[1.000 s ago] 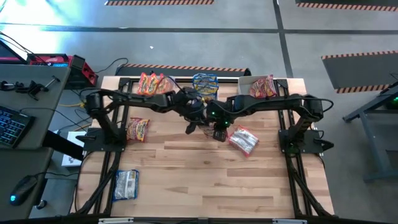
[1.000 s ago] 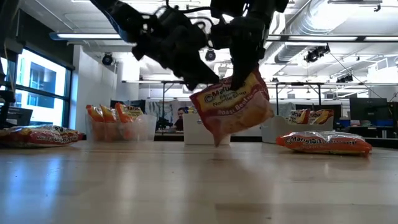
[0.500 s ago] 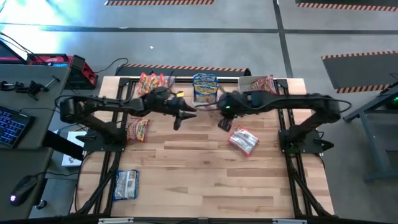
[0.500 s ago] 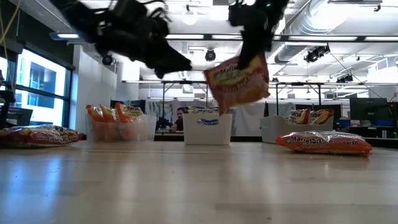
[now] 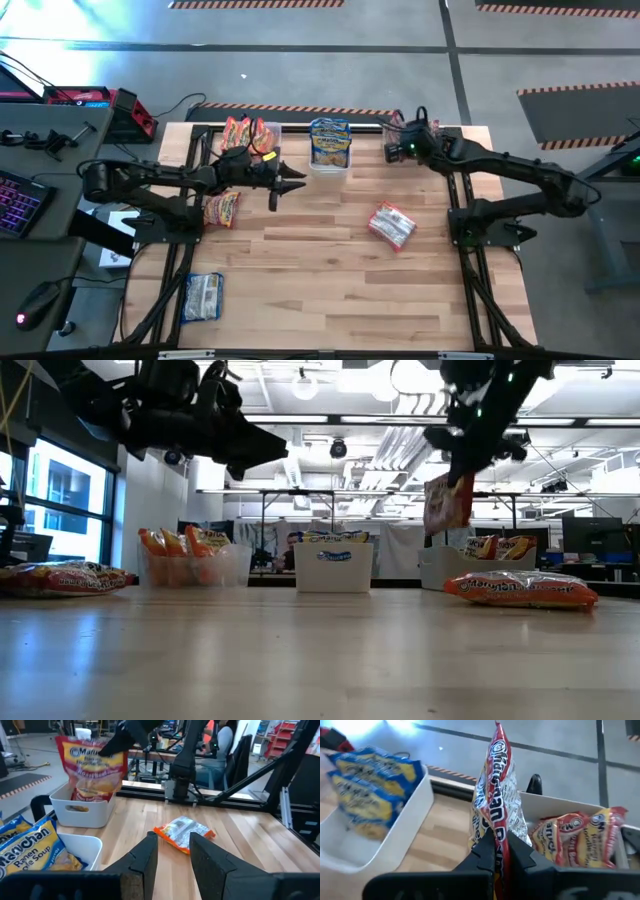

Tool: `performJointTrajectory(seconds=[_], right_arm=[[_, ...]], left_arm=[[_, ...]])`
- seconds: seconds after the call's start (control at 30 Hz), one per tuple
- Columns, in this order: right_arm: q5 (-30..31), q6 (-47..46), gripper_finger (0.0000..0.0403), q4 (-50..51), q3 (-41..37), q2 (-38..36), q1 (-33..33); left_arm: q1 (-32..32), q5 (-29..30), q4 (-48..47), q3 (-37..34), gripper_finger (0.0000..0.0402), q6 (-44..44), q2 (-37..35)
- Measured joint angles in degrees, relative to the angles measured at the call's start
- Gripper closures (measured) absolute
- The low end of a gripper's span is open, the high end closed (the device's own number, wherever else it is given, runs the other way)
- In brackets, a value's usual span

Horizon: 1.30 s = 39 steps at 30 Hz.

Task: Sort Maruchan noodles
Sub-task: Put the bottom red noodle pack into the gray bin

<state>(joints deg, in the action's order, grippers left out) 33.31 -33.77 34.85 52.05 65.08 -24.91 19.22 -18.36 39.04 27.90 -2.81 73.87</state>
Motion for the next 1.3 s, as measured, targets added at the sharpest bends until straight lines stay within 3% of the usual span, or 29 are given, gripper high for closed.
performJointTrajectory(seconds=[0.27,0.6,1.3], right_arm=[[-1.4,4.0,0.0403,-11.8,-9.0,0.8,-9.2],[-2.3,8.4,0.0403,-16.2,-11.1,4.3,-14.2],[0.3,9.3,0.0403,-18.8,-11.1,13.6,-16.1]], left_arm=[[0.0,0.5,-0.1,0.0,0.0302,0.0,0.0],[0.0,0.5,-0.3,0.0,0.0302,0.0,0.0],[0.0,0.6,-1.9,0.0,0.0302,0.0,0.0]])
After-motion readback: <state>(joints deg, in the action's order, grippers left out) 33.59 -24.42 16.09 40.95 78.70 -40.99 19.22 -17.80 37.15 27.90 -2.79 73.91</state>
